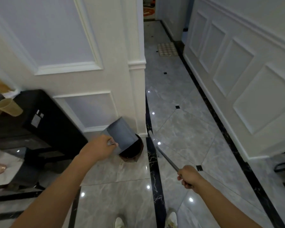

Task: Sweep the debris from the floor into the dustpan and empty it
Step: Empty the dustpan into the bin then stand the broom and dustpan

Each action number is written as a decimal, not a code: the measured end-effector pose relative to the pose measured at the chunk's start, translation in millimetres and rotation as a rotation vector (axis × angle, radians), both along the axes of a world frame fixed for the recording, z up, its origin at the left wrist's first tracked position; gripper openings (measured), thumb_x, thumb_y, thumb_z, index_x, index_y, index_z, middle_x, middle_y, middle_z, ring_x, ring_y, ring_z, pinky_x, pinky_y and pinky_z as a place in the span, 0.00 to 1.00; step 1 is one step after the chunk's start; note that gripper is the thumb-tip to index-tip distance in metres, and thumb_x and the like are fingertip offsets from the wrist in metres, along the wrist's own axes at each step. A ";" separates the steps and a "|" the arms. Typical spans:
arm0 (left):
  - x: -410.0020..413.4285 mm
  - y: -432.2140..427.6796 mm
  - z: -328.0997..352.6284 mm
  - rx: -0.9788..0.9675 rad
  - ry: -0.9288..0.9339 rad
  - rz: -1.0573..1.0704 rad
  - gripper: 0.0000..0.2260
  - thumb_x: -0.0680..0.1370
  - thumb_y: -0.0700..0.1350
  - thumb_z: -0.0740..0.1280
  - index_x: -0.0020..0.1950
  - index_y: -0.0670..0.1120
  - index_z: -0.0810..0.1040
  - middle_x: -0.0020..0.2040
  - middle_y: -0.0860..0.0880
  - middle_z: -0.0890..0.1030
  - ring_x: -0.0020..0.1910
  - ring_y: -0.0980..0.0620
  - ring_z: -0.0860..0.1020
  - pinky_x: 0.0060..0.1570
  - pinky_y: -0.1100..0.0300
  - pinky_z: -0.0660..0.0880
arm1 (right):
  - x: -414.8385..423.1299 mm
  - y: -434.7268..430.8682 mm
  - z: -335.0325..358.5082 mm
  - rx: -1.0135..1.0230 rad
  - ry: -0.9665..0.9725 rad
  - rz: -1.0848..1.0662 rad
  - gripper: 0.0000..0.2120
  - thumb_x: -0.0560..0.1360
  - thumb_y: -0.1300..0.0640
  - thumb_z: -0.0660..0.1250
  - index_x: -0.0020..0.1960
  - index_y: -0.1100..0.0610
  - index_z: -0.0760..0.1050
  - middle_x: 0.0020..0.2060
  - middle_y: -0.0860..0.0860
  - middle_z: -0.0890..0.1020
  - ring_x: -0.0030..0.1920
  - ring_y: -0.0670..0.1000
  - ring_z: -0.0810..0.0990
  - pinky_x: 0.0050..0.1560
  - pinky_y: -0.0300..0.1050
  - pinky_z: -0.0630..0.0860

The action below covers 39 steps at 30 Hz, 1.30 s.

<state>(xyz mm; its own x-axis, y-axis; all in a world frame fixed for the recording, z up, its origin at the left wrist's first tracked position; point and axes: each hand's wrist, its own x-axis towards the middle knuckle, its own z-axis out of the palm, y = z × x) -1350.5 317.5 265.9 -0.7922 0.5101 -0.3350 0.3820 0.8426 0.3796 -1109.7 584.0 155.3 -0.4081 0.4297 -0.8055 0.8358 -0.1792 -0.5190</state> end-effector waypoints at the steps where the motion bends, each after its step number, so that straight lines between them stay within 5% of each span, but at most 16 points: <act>1: -4.3 -3.6 4.6 0.039 0.008 0.033 0.09 0.78 0.54 0.69 0.43 0.50 0.82 0.46 0.47 0.84 0.48 0.46 0.81 0.46 0.54 0.75 | -3.4 1.3 6.5 0.005 0.022 0.004 0.06 0.79 0.65 0.57 0.52 0.59 0.72 0.40 0.60 0.78 0.26 0.49 0.71 0.21 0.36 0.64; 4: -11.4 -15.7 19.8 0.125 0.026 0.165 0.09 0.77 0.50 0.69 0.43 0.46 0.83 0.44 0.45 0.83 0.44 0.47 0.80 0.41 0.56 0.73 | -14.1 4.6 29.0 -0.021 0.095 0.031 0.13 0.78 0.66 0.55 0.54 0.55 0.75 0.38 0.59 0.77 0.25 0.49 0.70 0.23 0.36 0.64; 8: -16.4 -29.5 32.4 0.215 0.035 0.269 0.10 0.77 0.47 0.69 0.42 0.40 0.82 0.38 0.44 0.82 0.37 0.46 0.80 0.38 0.54 0.75 | -27.8 9.2 65.8 -0.056 0.146 0.031 0.09 0.73 0.63 0.60 0.45 0.61 0.80 0.39 0.60 0.79 0.24 0.50 0.72 0.24 0.37 0.67; 11: -17.6 -43.6 39.0 0.277 0.048 0.306 0.13 0.77 0.47 0.68 0.35 0.41 0.79 0.31 0.46 0.79 0.32 0.47 0.78 0.32 0.56 0.72 | -39.3 8.8 97.7 -0.080 0.264 0.092 0.09 0.74 0.56 0.63 0.47 0.60 0.80 0.42 0.61 0.81 0.26 0.50 0.73 0.26 0.39 0.69; 18: -12.0 -73.3 41.8 0.371 0.237 0.371 0.17 0.75 0.44 0.71 0.28 0.46 0.73 0.26 0.49 0.75 0.26 0.55 0.73 0.29 0.59 0.67 | -85.4 -3.5 158.2 0.081 0.559 0.271 0.38 0.80 0.30 0.46 0.53 0.60 0.80 0.39 0.57 0.78 0.37 0.54 0.77 0.32 0.44 0.74; 25: -3.4 -98.0 27.1 0.291 0.259 0.401 0.12 0.72 0.49 0.74 0.33 0.43 0.81 0.29 0.45 0.80 0.29 0.51 0.79 0.27 0.59 0.69 | -119.4 -26.9 182.8 0.220 0.636 0.497 0.10 0.81 0.57 0.58 0.57 0.51 0.77 0.42 0.58 0.80 0.39 0.53 0.79 0.36 0.47 0.75; 30: 10.9 -100.7 8.8 0.327 0.166 0.422 0.14 0.72 0.52 0.75 0.35 0.42 0.81 0.32 0.43 0.81 0.30 0.55 0.76 0.31 0.61 0.72 | -148.4 -64.3 196.6 0.413 0.750 0.656 0.11 0.82 0.46 0.63 0.51 0.51 0.79 0.33 0.47 0.77 0.34 0.45 0.76 0.37 0.40 0.74; 35: 26.1 -102.6 -7.5 0.386 0.106 0.407 0.10 0.73 0.54 0.75 0.50 0.51 0.83 0.47 0.51 0.84 0.45 0.52 0.82 0.48 0.54 0.81 | -171.0 -102.6 209.4 0.439 0.796 0.883 0.12 0.82 0.44 0.63 0.50 0.52 0.79 0.31 0.43 0.76 0.34 0.43 0.76 0.41 0.41 0.73; 39: 35.8 -99.7 -9.8 0.431 0.003 0.417 0.10 0.73 0.51 0.76 0.53 0.54 0.80 0.43 0.50 0.83 0.36 0.53 0.83 0.35 0.56 0.82 | -181.0 -122.0 220.6 0.496 0.819 0.960 0.13 0.82 0.44 0.62 0.52 0.52 0.79 0.33 0.44 0.77 0.35 0.45 0.76 0.42 0.42 0.73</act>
